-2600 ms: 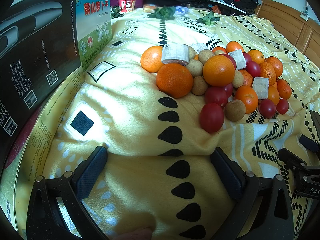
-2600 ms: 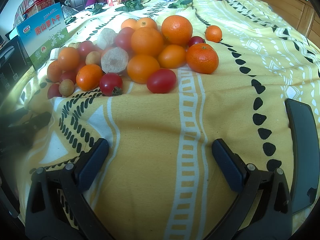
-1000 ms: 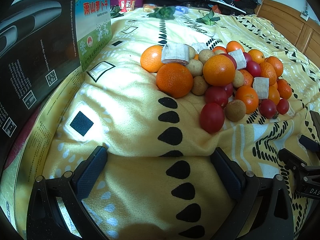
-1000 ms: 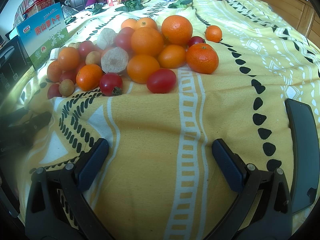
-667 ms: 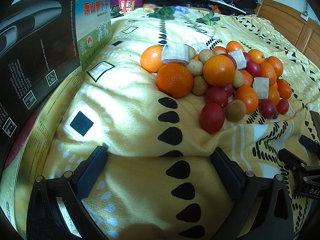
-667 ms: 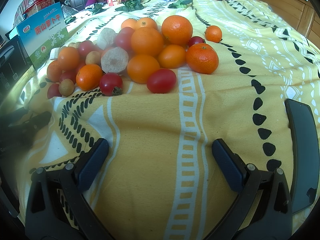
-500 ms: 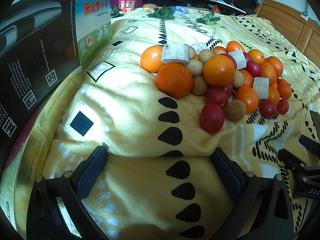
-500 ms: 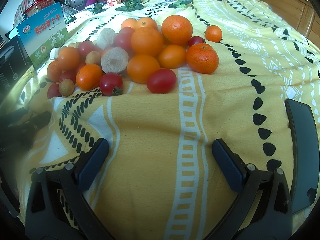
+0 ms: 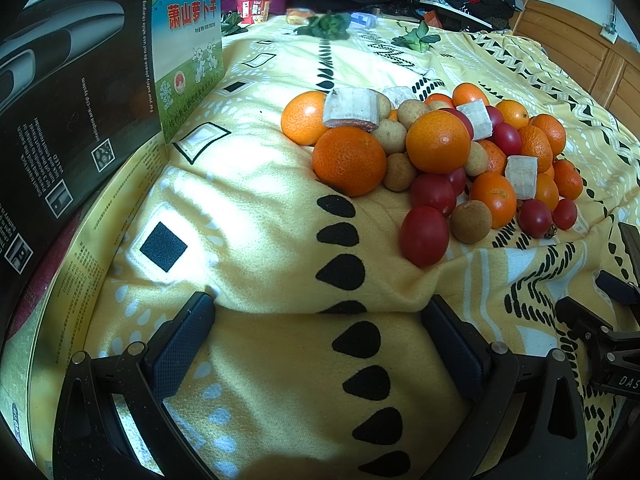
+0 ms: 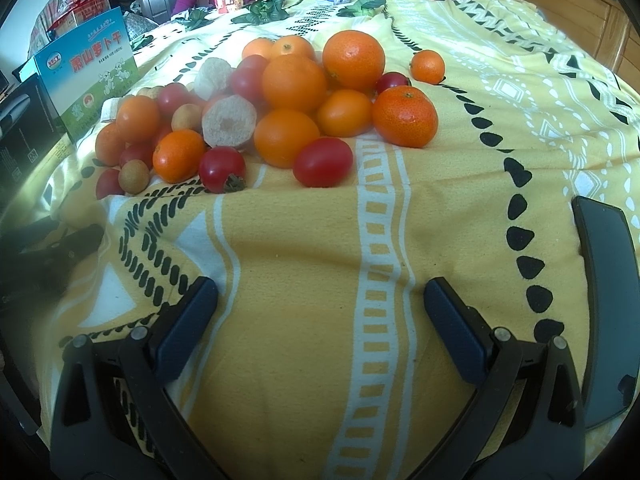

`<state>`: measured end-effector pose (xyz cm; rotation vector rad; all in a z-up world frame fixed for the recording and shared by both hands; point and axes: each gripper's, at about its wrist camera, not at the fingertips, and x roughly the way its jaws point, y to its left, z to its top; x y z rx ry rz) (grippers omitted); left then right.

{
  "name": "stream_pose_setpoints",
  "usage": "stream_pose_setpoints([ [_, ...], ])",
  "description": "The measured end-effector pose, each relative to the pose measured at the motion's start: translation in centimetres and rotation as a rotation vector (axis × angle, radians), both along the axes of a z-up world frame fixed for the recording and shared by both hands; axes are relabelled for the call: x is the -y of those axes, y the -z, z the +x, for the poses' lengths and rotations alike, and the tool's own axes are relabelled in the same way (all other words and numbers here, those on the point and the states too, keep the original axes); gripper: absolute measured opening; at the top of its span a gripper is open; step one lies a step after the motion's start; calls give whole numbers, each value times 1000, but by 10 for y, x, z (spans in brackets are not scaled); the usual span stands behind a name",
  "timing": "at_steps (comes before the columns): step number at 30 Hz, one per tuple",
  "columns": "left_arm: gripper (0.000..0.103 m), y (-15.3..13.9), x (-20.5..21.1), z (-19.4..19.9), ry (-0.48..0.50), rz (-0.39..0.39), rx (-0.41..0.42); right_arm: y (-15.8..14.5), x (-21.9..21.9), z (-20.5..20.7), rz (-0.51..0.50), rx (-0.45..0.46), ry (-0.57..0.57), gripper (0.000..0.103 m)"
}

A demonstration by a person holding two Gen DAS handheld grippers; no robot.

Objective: Organize fruits
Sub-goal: 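Grasp a red tomato with the left gripper while the right gripper grasps another red tomato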

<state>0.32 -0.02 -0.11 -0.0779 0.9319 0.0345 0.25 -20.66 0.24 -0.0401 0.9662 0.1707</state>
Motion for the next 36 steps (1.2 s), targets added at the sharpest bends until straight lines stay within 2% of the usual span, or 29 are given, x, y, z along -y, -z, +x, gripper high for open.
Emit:
stream_pose_setpoints([
  [6,103,-4,-1,-5,8,-17,8,-2,7,-2,40,3,-11,103],
  [9,101,-14,-7,-11,36,-86,15,-5,14,-5,92,9,-28,103],
  [11,100,-27,-12,-17,37,-163,59,-7,21,-7,136,16,-34,103],
  [13,93,-45,-10,-17,40,-180,113,-7,25,-8,166,18,-36,103],
  [15,82,-61,-5,-11,82,-206,151,-8,26,-8,182,19,-38,103],
  [16,80,-64,-1,-5,97,-202,155,-8,26,-7,185,18,-39,103],
  [17,74,-63,5,4,116,-185,137,-8,26,-7,187,17,-41,103],
  [18,60,-58,9,12,138,-186,104,-8,26,-7,191,14,-42,103],
  [20,41,-43,14,24,160,-192,26,-9,26,-6,194,10,-47,103],
  [23,40,-27,21,23,187,-168,-10,-11,28,-8,202,5,-60,103],
  [27,40,-24,21,19,190,-170,-4,-13,29,-9,210,0,-66,103],
  [29,40,-26,19,21,182,-164,13,-17,31,-11,225,-8,-68,95],
  [31,40,-24,20,24,184,-163,16,-26,31,-13,235,-9,-89,81],
  [34,40,-16,24,26,205,-137,-3,-48,35,-18,264,57,-99,81],
  [36,31,-17,24,23,204,-130,9,-61,38,-14,293,78,-96,81],
])
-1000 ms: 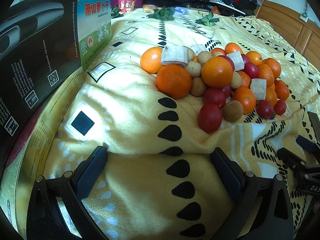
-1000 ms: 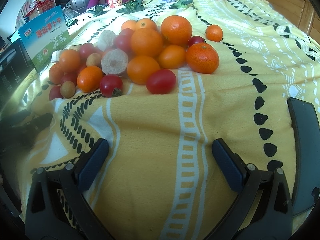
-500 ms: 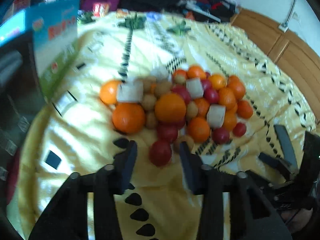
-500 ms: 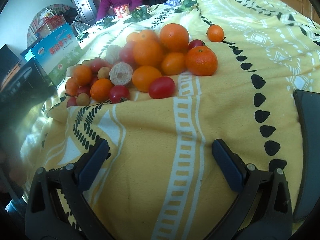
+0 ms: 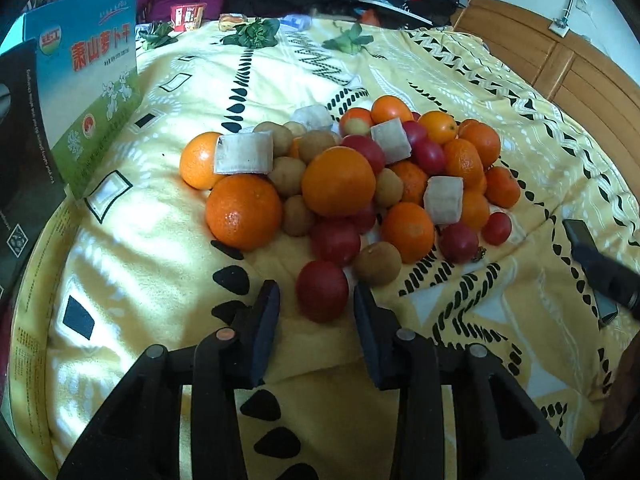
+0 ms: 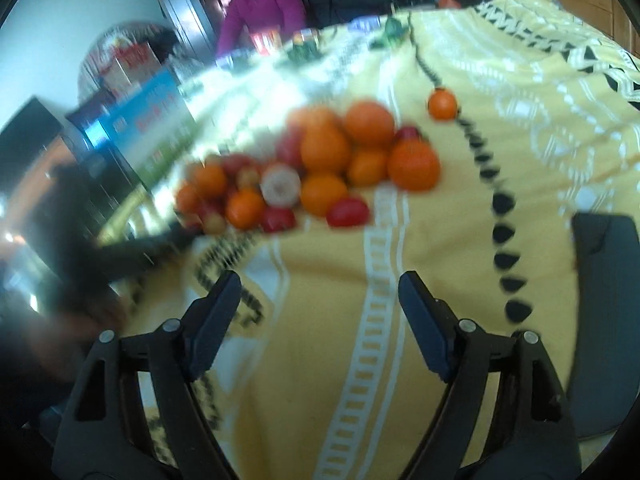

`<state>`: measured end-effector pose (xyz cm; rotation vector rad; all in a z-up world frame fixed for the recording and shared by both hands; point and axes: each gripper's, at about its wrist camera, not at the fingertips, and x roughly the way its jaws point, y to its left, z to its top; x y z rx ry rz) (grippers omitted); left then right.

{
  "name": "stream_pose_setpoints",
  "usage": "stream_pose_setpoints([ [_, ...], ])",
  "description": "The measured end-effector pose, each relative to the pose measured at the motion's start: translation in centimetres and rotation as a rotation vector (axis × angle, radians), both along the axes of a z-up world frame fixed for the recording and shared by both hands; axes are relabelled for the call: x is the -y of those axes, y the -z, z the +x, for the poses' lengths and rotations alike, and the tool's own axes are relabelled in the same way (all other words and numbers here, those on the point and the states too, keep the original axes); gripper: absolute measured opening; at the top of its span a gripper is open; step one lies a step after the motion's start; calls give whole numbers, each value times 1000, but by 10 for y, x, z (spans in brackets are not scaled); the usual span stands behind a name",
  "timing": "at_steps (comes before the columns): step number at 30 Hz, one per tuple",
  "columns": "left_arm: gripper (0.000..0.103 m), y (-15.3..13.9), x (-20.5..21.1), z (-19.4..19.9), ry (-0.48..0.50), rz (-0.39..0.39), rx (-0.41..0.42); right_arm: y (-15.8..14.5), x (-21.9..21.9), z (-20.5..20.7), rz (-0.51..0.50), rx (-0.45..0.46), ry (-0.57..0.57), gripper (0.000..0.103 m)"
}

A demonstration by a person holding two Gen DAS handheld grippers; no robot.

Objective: Organize fruits
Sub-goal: 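Grasp a red tomato with the left gripper while the right gripper grasps another red tomato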

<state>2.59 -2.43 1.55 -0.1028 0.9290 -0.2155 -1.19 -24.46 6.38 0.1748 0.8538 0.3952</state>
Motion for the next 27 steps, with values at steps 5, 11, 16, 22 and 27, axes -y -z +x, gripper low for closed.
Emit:
stream_pose_setpoints([
  [5,26,-2,-8,-2,-18,-45,0,-10,-7,30,-26,14,-37,61],
  [11,26,2,-9,-1,-6,-55,-6,23,-18,63,-138,-54,-83,47],
  [16,26,4,-7,0,-8,-53,-5,39,-27,71,-198,-78,-106,47],
  [22,26,1,-3,0,-13,-22,4,40,-22,66,-184,-54,-84,33],
  [27,25,-18,-10,-5,-43,-52,29,27,-23,57,-194,-17,-83,33],
])
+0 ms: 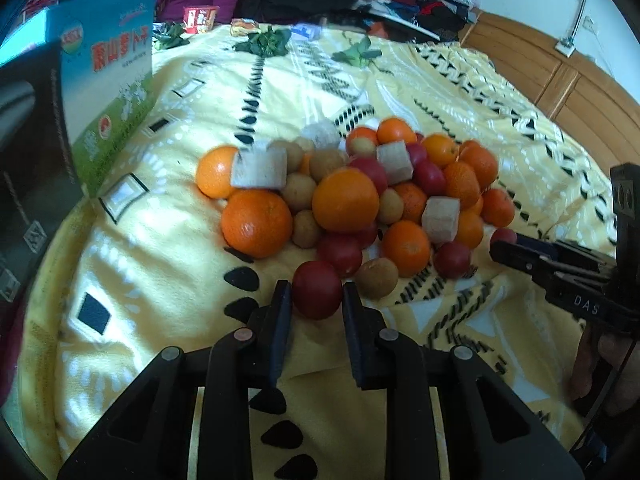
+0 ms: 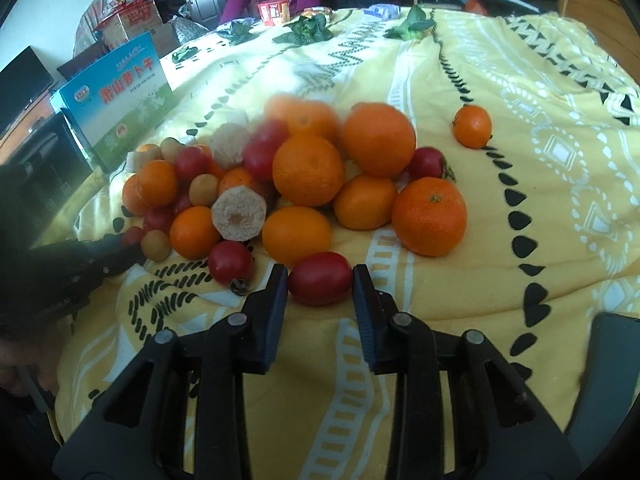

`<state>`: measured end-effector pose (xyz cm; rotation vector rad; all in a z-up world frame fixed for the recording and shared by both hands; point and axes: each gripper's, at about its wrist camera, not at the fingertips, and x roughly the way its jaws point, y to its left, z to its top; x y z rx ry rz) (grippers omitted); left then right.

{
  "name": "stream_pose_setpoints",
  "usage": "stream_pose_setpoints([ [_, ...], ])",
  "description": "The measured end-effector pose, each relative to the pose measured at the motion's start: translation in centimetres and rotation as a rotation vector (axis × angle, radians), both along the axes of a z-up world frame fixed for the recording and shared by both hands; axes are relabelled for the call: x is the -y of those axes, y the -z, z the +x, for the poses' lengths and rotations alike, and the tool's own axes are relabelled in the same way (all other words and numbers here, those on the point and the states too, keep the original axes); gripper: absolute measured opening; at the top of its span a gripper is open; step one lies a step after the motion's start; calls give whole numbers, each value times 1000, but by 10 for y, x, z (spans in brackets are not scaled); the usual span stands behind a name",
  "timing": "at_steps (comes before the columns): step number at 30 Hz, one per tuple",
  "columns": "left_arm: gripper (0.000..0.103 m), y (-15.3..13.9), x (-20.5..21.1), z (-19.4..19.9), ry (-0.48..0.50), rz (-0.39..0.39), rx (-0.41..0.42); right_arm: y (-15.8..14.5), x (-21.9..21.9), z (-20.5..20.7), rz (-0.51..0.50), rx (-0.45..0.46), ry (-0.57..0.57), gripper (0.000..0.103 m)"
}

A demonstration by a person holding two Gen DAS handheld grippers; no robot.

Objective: Organize fruits
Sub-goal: 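Grasp a red tomato with the left gripper while the right gripper grasps another red tomato, then carry both tomatoes to the steel bowl and open both grippers to drop them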

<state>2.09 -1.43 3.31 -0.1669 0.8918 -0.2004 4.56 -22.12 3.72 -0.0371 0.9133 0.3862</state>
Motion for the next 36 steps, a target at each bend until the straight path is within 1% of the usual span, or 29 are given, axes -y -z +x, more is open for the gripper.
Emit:
stream_pose_setpoints([
  [2,25,-20,-7,-7,-10,-14,40,-12,-3,-4,5,21,-1,33],
  [4,25,-44,-20,-17,-32,-21,90,-33,-10,-11,20,56,-16,33],
  [8,25,-92,-68,-40,-132,-51,183,-83,-46,-20,55,144,-84,33],
  [12,25,-133,-141,-75,-292,-41,260,-130,-109,-29,127,219,-202,33],
  [14,25,-147,-180,-95,-380,-16,282,-148,-146,-36,163,238,-275,33],
  [15,25,-151,-198,-105,-421,-7,289,-158,-173,-39,186,241,-323,33],
  [16,25,-155,-220,-116,-470,0,295,-162,-190,-42,195,242,-352,33],
  [17,25,-158,-240,-127,-519,5,296,-168,-217,-47,206,245,-401,33],
  [18,25,-160,-262,-139,-572,12,295,-171,-235,-51,216,242,-433,33],
  [20,25,-158,-294,-155,-650,35,287,-175,-282,-61,239,227,-513,33],
  [22,25,-152,-323,-169,-708,42,263,-175,-317,-71,257,210,-578,33],
  [24,25,-139,-343,-176,-760,46,220,-171,-358,-83,269,170,-647,33],
  [27,25,-121,-360,-183,-795,33,179,-158,-398,-97,261,109,-709,33],
  [29,25,-112,-365,-187,-800,25,161,-143,-422,-100,244,47,-734,33],
  [32,25,-105,-368,-190,-797,29,145,-123,-441,-101,204,-17,-758,33],
  [34,25,-102,-372,-190,-799,22,138,-115,-449,-102,179,-39,-768,33],
  [36,25,-98,-376,-189,-796,14,126,-114,-460,-102,157,-52,-775,34],
])
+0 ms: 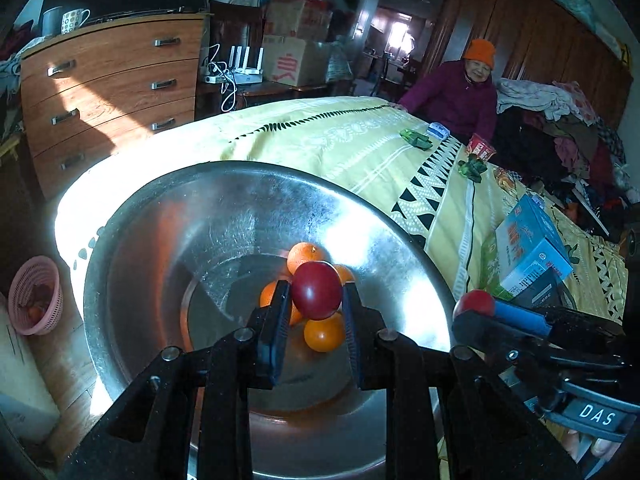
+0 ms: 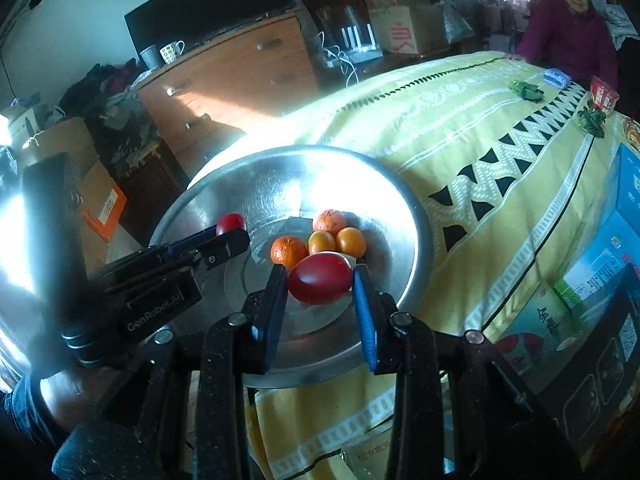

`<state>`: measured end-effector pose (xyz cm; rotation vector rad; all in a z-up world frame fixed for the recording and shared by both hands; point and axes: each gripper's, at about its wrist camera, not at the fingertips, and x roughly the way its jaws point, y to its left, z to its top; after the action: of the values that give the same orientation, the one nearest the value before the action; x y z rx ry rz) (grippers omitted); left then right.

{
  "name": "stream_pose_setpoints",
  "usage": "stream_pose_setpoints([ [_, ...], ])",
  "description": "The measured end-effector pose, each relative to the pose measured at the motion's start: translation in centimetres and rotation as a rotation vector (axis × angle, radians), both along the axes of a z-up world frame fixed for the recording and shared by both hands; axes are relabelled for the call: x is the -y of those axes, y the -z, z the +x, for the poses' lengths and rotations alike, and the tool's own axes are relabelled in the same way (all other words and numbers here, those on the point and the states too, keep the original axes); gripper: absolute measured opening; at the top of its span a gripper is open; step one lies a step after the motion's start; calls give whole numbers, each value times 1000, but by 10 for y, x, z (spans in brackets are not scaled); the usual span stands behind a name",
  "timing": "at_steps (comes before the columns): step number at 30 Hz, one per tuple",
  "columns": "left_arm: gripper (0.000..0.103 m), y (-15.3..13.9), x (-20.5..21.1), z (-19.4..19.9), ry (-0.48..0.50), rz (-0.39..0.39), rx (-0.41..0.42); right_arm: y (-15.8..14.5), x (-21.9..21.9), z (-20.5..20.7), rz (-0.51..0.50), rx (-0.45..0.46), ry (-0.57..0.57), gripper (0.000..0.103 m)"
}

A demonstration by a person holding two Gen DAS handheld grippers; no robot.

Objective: Organize fruits
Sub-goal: 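Carry both tomatoes to the steel bowl and open both grippers to drop them, then move both grippers back over the fruit pile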

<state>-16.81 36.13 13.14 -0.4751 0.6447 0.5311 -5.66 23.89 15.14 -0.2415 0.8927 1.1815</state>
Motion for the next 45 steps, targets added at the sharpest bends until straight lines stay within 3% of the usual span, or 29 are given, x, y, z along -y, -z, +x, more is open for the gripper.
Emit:
stream_pose_setpoints([
  [2,29,0,-4,-3,2,-10,-2,3,-4,0,-18,-6,-9,35],
  [3,42,0,-5,-3,-2,-11,-1,6,-7,-1,-35,-8,-14,37],
  [5,61,-2,-6,-7,-26,-9,12,7,-9,-5,-53,11,-13,52],
  [6,65,-4,-8,-9,-36,-6,18,5,-7,-6,-51,23,-7,60],
  [10,65,-13,-4,-14,-53,2,38,-12,6,-14,-34,77,28,60],
  [14,66,-36,20,-14,-16,60,95,-43,50,-29,-3,214,95,62],
  [18,75,-65,55,-11,34,112,184,-74,113,-32,12,361,286,89],
  [21,78,-82,82,-7,77,115,224,-92,158,-27,12,419,435,101],
  [30,85,-110,157,9,208,138,261,-106,237,-26,-25,485,646,101],
  [37,85,-130,209,19,299,171,270,-111,290,-28,-16,502,724,101],
  [45,85,-147,235,17,330,202,277,-115,324,-30,16,507,787,101],
])
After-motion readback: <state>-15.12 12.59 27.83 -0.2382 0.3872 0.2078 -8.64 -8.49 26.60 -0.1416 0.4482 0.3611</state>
